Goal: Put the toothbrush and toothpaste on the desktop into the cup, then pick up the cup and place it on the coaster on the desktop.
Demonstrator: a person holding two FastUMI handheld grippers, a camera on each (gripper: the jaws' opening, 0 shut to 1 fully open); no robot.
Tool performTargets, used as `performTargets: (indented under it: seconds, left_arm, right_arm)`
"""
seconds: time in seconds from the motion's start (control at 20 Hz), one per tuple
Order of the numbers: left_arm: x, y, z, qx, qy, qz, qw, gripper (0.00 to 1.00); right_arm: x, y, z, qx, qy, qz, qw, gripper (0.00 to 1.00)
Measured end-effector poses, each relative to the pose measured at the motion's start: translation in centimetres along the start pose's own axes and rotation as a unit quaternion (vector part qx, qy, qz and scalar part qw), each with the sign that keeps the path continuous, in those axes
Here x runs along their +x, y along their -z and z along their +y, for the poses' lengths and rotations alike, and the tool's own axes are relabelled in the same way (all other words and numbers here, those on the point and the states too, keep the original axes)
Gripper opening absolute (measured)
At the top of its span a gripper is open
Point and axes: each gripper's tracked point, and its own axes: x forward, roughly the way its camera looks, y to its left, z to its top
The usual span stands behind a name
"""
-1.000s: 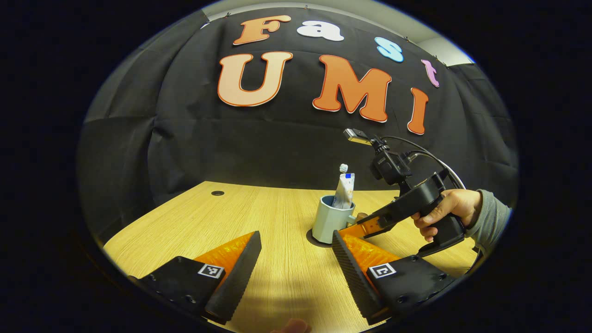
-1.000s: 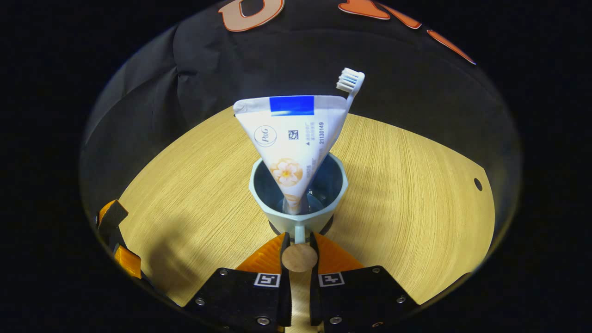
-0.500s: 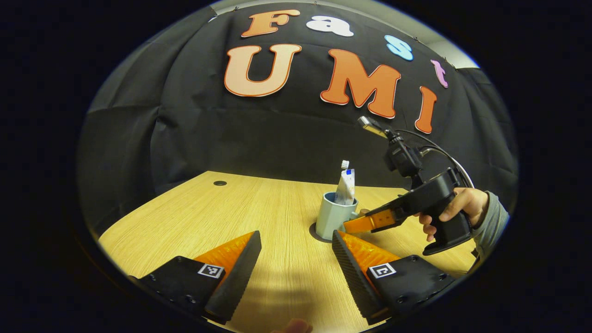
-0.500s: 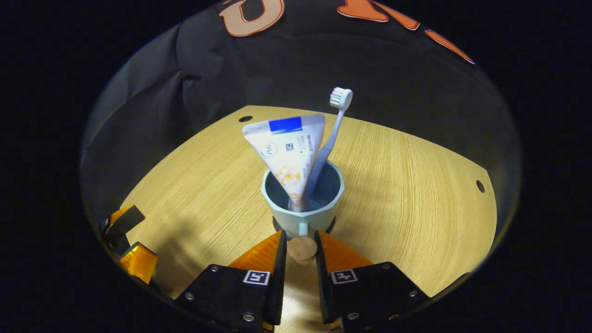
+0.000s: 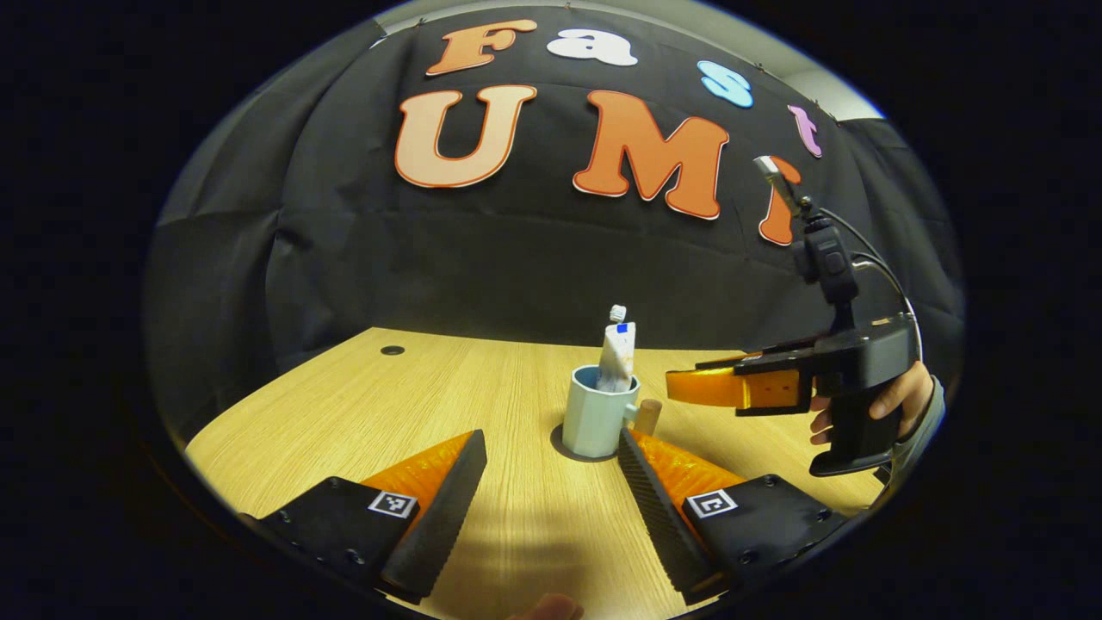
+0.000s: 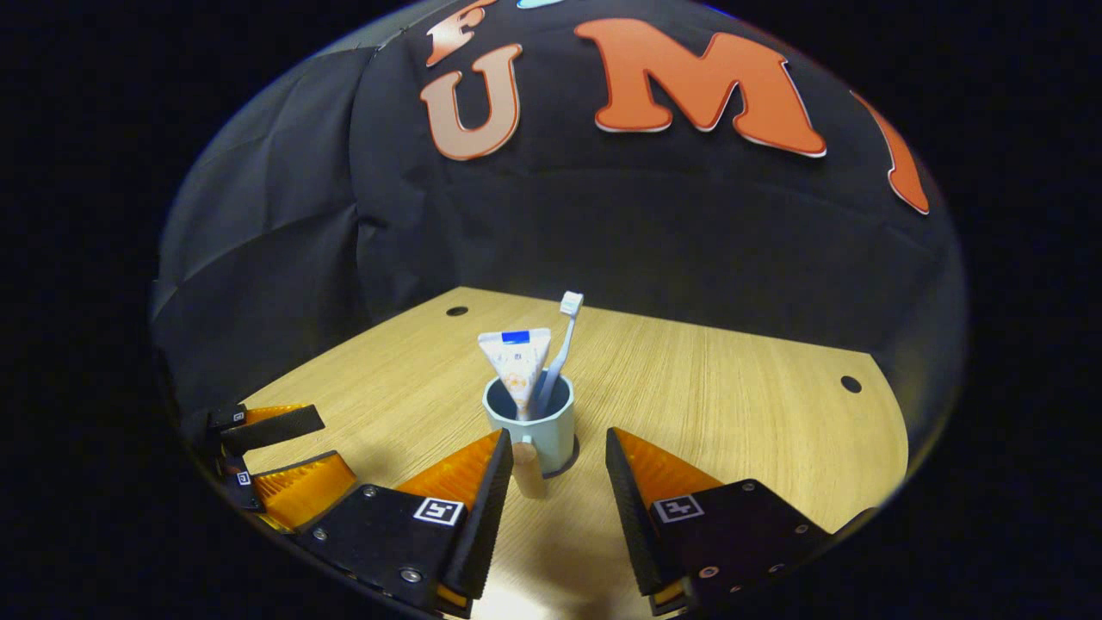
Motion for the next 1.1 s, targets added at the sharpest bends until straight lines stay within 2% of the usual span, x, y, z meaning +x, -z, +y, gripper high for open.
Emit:
performTargets:
  seconds: [0.3, 0.5, 0.7, 1.1]
  left_arm:
    - [1.1, -2.2, -2.7, 0.031, -0.014, -0.03, 0.999, 0.98]
    - [1.5, -4.0, -5.0, 0.029, -0.008, -0.058, 0.998, 0.98]
    - [1.5, -5.5, -7.0, 0.031, -0.001, -0.083, 0.996, 0.98]
    - [0.8, -6.3, -9.6, 0.049, -0.006, -0.121, 0.991, 0.98]
  right_arm:
    - [-4.9, 0.2, -3.5, -0.026, 0.044, -0.068, 0.996, 0.7]
    - [-7.8, 0.4, -5.7, -0.011, 0.068, -0.104, 0.992, 0.7]
    - [-10.6, 1.3, -9.4, 0.0, 0.114, -0.134, 0.984, 0.7]
    - [-13.5, 3.1, -12.9, 0.042, 0.14, -0.166, 0.975, 0.69]
